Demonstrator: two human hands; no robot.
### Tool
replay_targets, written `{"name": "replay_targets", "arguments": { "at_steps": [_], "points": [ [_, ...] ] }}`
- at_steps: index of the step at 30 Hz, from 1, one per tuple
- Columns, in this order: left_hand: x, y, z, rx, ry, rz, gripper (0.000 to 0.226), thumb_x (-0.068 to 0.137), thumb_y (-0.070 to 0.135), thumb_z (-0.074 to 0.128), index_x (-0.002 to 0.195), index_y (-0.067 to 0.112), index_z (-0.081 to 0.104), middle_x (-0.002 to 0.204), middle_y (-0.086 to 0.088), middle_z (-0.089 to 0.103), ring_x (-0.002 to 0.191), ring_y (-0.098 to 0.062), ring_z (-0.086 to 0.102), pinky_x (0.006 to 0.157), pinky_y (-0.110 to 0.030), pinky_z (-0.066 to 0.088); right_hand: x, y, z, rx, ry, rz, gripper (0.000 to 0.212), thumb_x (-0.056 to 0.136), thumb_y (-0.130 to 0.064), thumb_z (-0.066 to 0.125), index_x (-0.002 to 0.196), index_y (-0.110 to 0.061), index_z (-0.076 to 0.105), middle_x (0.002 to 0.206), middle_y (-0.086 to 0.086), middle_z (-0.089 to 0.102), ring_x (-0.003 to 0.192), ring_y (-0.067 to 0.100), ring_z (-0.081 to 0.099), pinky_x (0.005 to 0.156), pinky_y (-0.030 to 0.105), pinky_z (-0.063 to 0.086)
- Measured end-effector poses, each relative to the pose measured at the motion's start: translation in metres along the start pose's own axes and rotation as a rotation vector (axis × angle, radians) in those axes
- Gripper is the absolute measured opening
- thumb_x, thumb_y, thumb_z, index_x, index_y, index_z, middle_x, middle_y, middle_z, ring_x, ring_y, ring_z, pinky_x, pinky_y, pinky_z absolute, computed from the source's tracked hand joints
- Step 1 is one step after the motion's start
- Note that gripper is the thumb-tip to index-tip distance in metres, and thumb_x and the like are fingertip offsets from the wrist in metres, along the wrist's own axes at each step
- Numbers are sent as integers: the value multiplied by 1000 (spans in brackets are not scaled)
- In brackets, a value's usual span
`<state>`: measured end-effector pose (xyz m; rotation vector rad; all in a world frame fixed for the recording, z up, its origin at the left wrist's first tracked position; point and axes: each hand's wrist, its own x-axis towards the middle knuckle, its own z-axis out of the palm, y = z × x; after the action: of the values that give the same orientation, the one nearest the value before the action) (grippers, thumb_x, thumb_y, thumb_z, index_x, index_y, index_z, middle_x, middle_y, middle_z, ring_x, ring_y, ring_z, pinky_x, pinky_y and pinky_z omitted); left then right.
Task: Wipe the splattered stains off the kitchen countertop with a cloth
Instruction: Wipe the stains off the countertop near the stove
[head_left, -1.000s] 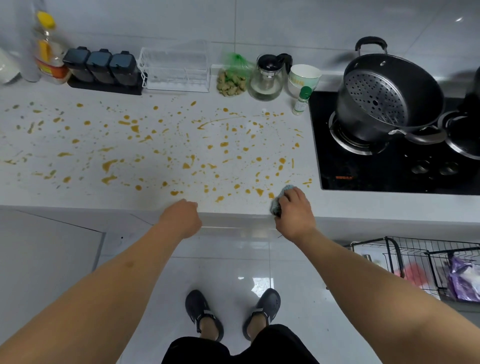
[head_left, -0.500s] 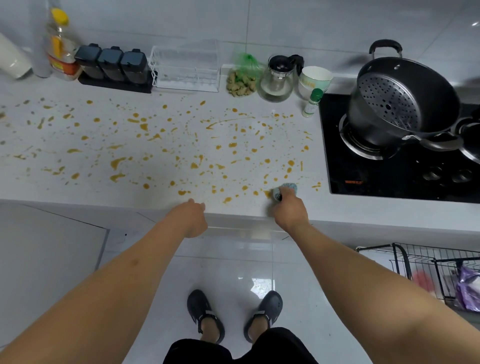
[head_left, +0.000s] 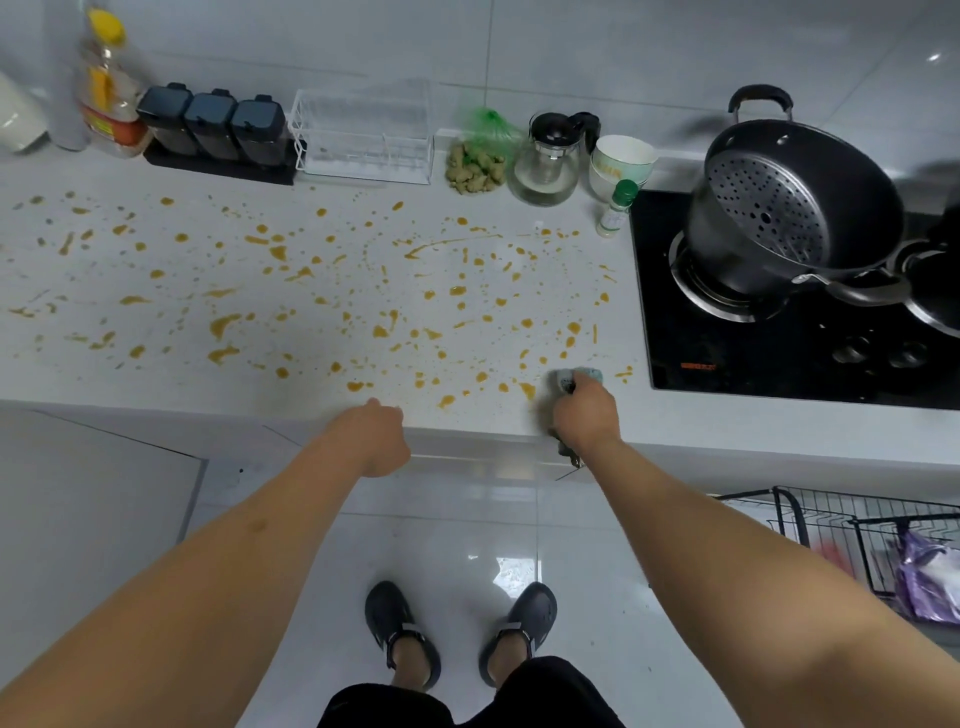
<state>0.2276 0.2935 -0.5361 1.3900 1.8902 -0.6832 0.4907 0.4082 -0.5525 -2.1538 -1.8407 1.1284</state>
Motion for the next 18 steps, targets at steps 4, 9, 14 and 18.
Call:
{"name": "replay_targets", "arguments": {
  "at_steps": [4,9,14,18],
  "points": [
    [0,1,-2,11,-5,1,69,104,31,42,166,14,14,172,-17,6,149,-38,34,118,-46,39,-14,-13,33,-186,-102,-355,56,81,2,44,134,-18,49,143,17,45,130,38,47,97,43,46],
    [-4,5,-8,-31,7,6,50,103,29,45,148,9,44,158,-22,35,129,-33,52,102,-39,47,-14,23,47,-601,-102,-627,74,96,-4,44,161,-8,9,168,14,-4,155,30,-7,126,38,4],
    [-7,14,-11,-31,45,44,18,98,25,48,87,12,55,96,-8,60,92,-24,59,75,-35,48,-3,62,7,-660,-74,-472,78,94,1,41,162,-11,3,169,11,-8,155,27,-8,126,35,6],
    [-10,21,-8,-18,12,44,22,100,26,49,85,12,53,115,-20,60,124,-38,53,90,-40,45,11,67,-21,-586,-23,-255,77,91,3,41,160,-8,8,168,14,-3,155,30,-1,123,39,21]
  ]
}}
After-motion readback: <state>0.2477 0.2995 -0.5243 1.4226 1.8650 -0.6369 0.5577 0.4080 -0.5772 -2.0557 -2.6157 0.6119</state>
